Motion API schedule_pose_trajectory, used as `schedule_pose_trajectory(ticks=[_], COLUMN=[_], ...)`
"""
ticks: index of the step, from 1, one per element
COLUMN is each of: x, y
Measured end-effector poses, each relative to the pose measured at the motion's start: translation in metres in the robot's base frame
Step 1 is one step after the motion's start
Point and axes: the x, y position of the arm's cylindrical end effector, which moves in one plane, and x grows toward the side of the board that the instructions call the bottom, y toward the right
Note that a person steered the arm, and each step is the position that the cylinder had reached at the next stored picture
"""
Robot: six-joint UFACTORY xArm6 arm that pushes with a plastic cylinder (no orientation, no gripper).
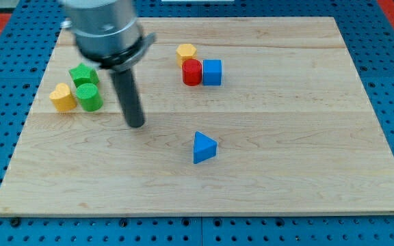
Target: Move the yellow hexagon diagonally bottom right to the red star
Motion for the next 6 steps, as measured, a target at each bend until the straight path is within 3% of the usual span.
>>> schedule_pose_trajectory(ticks=[1,3,4,5,6], x=[-0.069,-0.195,-0.172,-0.115,-0.095], y=[-0.022,0.036,0.096,0.048,-0.004])
